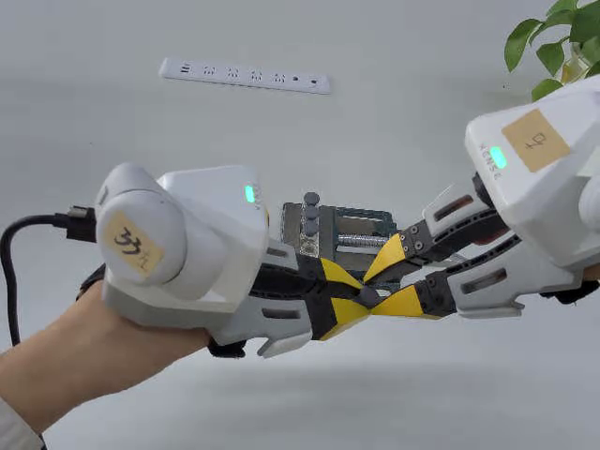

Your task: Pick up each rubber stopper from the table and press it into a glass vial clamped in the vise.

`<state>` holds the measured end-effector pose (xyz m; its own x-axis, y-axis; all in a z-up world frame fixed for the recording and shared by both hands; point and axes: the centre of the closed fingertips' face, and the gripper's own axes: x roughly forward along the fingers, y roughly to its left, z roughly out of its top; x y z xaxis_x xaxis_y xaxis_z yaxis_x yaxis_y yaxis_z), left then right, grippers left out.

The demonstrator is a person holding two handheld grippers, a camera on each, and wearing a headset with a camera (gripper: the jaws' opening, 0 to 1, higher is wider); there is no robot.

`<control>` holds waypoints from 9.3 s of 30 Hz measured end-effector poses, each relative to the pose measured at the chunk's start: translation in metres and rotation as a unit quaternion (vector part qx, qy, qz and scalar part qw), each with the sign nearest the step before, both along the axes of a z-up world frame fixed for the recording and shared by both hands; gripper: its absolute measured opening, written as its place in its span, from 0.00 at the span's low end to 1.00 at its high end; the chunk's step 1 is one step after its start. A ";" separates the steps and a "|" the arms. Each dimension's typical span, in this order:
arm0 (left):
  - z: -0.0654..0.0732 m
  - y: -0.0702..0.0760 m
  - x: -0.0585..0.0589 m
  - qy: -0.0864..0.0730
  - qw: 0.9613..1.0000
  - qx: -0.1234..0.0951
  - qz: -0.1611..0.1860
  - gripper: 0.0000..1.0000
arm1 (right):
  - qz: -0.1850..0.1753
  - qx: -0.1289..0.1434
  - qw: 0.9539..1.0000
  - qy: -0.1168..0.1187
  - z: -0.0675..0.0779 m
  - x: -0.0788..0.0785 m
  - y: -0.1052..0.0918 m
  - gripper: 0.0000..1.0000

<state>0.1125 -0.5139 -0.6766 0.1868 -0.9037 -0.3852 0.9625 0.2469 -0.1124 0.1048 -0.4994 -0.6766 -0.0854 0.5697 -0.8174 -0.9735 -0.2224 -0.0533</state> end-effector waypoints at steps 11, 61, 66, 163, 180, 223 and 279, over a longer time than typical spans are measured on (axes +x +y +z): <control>-0.001 0.000 -0.002 0.013 1.000 -0.002 -0.006 0.03 | 0.044 -0.022 0.998 -0.029 -0.002 -0.005 -0.001 0.09; -0.050 0.041 0.018 0.023 0.990 0.055 0.129 0.78 | 0.009 -0.076 0.997 0.011 -0.032 0.027 -0.007 0.06; -0.054 0.053 0.025 0.021 0.985 0.056 0.163 0.93 | 0.012 -0.080 0.997 0.006 -0.036 0.037 -0.004 0.06; -0.088 0.097 0.030 0.066 0.963 0.029 0.258 0.94 | 0.199 -0.185 0.958 -0.086 -0.095 0.103 0.037 0.05; -0.089 0.096 0.031 0.067 0.963 0.028 0.259 0.93 | 0.126 -0.239 0.963 -0.018 -0.096 0.105 0.040 0.04; -0.090 0.093 0.031 0.074 0.963 0.026 0.259 0.92 | 0.157 -0.152 0.975 -0.044 -0.096 0.106 0.038 0.07; -0.091 0.093 0.031 0.076 0.962 0.025 0.260 0.90 | 0.140 -0.137 0.980 -0.031 -0.082 0.104 0.044 0.14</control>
<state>0.1436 -0.4208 -0.7671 0.5470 -0.6822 -0.4851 0.6798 0.7002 -0.2180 0.2086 -0.4555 -0.7586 -0.1528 0.2898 -0.9448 -0.8686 -0.4954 -0.0114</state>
